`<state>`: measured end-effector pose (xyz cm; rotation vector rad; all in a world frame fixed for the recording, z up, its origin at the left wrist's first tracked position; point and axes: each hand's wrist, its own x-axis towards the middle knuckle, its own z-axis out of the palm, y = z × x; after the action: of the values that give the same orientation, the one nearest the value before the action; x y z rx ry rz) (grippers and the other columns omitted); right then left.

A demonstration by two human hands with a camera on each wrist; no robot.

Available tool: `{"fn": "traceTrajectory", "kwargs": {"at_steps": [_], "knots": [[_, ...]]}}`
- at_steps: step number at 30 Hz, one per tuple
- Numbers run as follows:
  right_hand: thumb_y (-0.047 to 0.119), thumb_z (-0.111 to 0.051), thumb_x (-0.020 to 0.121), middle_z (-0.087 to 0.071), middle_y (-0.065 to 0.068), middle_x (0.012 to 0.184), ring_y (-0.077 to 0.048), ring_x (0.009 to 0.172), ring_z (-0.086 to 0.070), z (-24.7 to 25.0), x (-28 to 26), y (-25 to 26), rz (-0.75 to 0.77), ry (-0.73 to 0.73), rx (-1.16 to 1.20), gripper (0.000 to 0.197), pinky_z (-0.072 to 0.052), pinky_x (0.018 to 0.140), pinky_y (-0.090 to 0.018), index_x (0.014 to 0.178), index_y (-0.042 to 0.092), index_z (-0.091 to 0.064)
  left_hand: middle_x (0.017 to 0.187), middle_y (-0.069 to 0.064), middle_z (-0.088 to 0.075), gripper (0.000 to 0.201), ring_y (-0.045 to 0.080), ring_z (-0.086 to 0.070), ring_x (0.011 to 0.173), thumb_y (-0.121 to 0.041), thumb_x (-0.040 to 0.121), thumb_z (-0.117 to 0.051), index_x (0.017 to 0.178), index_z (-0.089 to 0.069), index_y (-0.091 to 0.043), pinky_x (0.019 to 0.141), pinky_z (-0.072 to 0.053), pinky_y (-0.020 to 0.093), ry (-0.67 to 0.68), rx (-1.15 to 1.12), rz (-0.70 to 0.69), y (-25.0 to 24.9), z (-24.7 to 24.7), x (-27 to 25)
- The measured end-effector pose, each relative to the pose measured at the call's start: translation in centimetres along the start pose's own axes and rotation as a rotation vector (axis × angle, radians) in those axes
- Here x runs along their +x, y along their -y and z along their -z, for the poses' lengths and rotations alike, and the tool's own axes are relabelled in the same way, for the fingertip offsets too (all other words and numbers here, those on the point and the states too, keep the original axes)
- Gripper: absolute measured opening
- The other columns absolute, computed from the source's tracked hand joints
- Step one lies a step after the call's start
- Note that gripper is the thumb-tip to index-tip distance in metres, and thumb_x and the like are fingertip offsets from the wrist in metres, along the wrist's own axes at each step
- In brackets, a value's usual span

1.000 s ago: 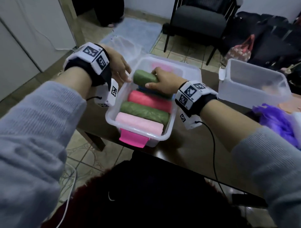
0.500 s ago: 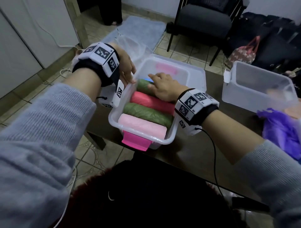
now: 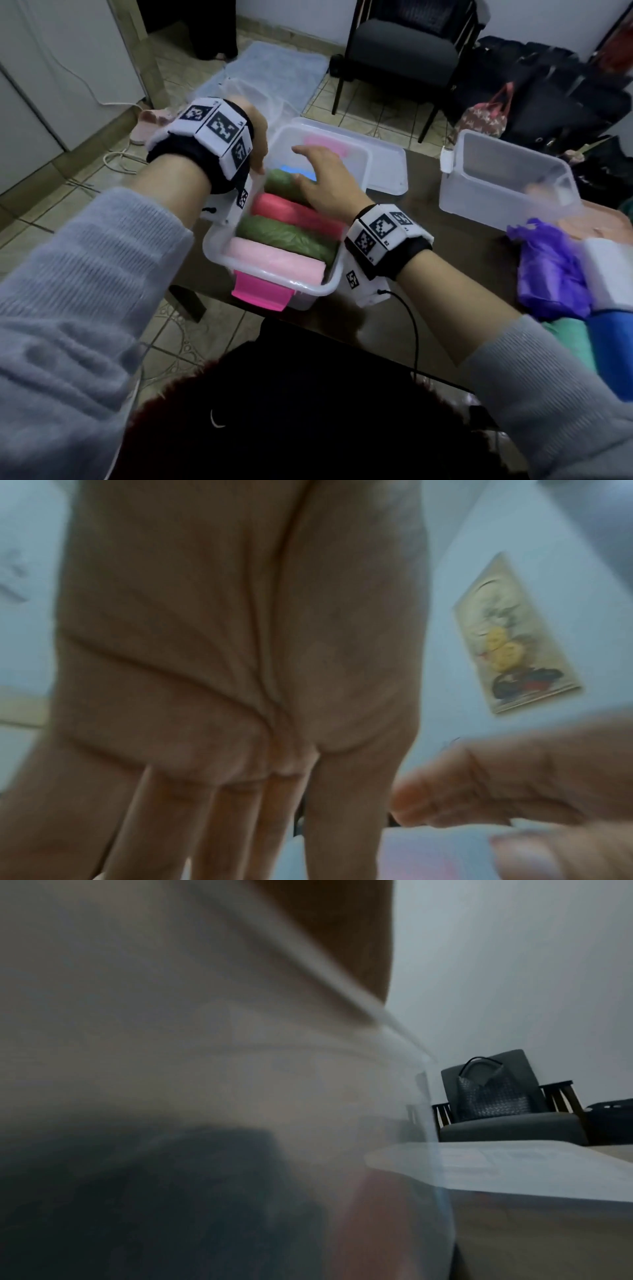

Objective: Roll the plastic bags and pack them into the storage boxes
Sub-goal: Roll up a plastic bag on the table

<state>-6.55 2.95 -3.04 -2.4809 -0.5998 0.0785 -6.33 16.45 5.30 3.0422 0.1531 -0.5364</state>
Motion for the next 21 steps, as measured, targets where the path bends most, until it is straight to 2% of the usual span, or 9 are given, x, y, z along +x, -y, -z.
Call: {"fn": "traceTrajectory", "kwargs": {"at_steps": [2,4,7,9,11,14,16,19,21], "knots": [[0.01,-0.048,0.092,-0.048,-0.007,0.136,-0.021,0.13,-0.037,0.7,-1.5,-0.5,0.06,-0.243,0.133,0.04,-0.022,0.107,-0.022,0.132,0.01,-0.049,0.114,0.019,-0.063,0.036,0.031,-0.06,0.092,-0.029,0.085,-0.067,0.106,-0.061,0.0,0.088,-0.046,0.038,-0.018,-0.028,0.0,-1.1,0.1,-0.6],[0.007,-0.049,0.09,-0.053,-0.006,0.129,-0.02,0.125,-0.042,1.6,-3.3,-1.7,0.037,-0.388,0.196,0.035,-0.024,0.101,-0.016,0.125,0.01,-0.055,0.12,0.016,-0.06,0.049,0.03,-0.059,0.095,-0.035,0.09,-0.061,0.126,-0.053,-0.003,0.092,-0.047,0.039,-0.037,-0.087,-0.065,-3.3,0.5,-1.6],[0.005,-0.05,0.089,-0.057,-0.005,0.121,-0.02,0.12,-0.046,3.4,-6.3,-4.7,-0.062,-0.509,0.191,0.03,-0.03,0.101,-0.021,0.116,0.008,-0.06,0.13,0.01,-0.056,0.049,0.031,-0.055,0.11,-0.04,0.092,-0.054,0.132,-0.051,-0.012,0.097,-0.042,0.038,-0.126,-0.148,-0.201,-7.2,0.6,-4.7],[0.006,-0.051,0.088,-0.057,-0.005,0.12,-0.021,0.119,-0.047,4.8,-8.6,-7.1,-0.154,-0.543,0.117,0.029,-0.029,0.099,-0.02,0.115,0.01,-0.062,0.131,0.009,-0.055,0.046,0.029,-0.052,0.118,-0.037,0.093,-0.052,0.133,-0.051,-0.014,0.099,-0.041,0.037,-0.141,-0.196,-0.342,-10.3,-0.7,-6.7],[0.01,-0.052,0.088,-0.056,-0.008,0.121,-0.024,0.118,-0.047,6.3,-10.9,-9.5,-0.277,-0.551,0.014,0.029,-0.026,0.095,-0.019,0.115,0.011,-0.062,0.134,0.007,-0.053,0.046,0.026,-0.05,0.121,-0.037,0.093,-0.051,0.135,-0.048,-0.016,0.1,-0.04,0.037,-0.069,-0.235,-0.451,-13.5,-3.2,-7.8],[0.013,-0.05,0.087,-0.053,-0.014,0.123,-0.029,0.119,-0.044,8.9,-15.0,-12.3,-0.518,-0.588,-0.109,0.032,-0.028,0.098,-0.027,0.118,0.014,-0.06,0.141,0.009,-0.046,0.053,0.026,-0.045,0.127,-0.042,0.092,-0.052,0.138,-0.043,-0.017,0.103,-0.037,0.037,0.112,-0.217,-0.505,-17.5,-8.3,-8.1],[0.015,-0.049,0.087,-0.05,-0.016,0.126,-0.031,0.122,-0.039,10.4,-18.0,-13.4,-0.686,-0.602,-0.216,0.034,-0.028,0.099,-0.032,0.12,0.014,-0.057,0.149,0.012,-0.033,0.058,0.028,-0.033,0.136,-0.044,0.093,-0.051,0.141,-0.038,-0.014,0.111,-0.029,0.04,0.175,-0.227,-0.526,-19.3,-11.9,-7.9],[0.016,-0.049,0.087,-0.04,-0.019,0.13,-0.036,0.125,-0.033,11.9,-22.0,-14.1,-0.901,-0.6,-0.371,0.038,-0.031,0.1,-0.044,0.124,0.009,-0.049,0.157,0.015,-0.007,0.066,0.03,-0.008,0.145,-0.046,0.094,-0.046,0.148,-0.024,-0.015,0.118,-0.011,0.042,0.144,-0.215,-0.539,-20.6,-16.6,-7.7],[0.016,-0.051,0.085,-0.039,-0.021,0.13,-0.037,0.124,-0.033,12.5,-24.3,-14.6,-0.983,-0.625,-0.489,0.041,-0.033,0.098,-0.046,0.124,0.007,-0.047,0.158,0.013,0.001,0.07,0.032,0.001,0.145,-0.051,0.093,-0.043,0.15,-0.017,-0.018,0.117,-0.004,0.043,0.094,-0.192,-0.554,-20.9,-19.0,-7.5]]}}
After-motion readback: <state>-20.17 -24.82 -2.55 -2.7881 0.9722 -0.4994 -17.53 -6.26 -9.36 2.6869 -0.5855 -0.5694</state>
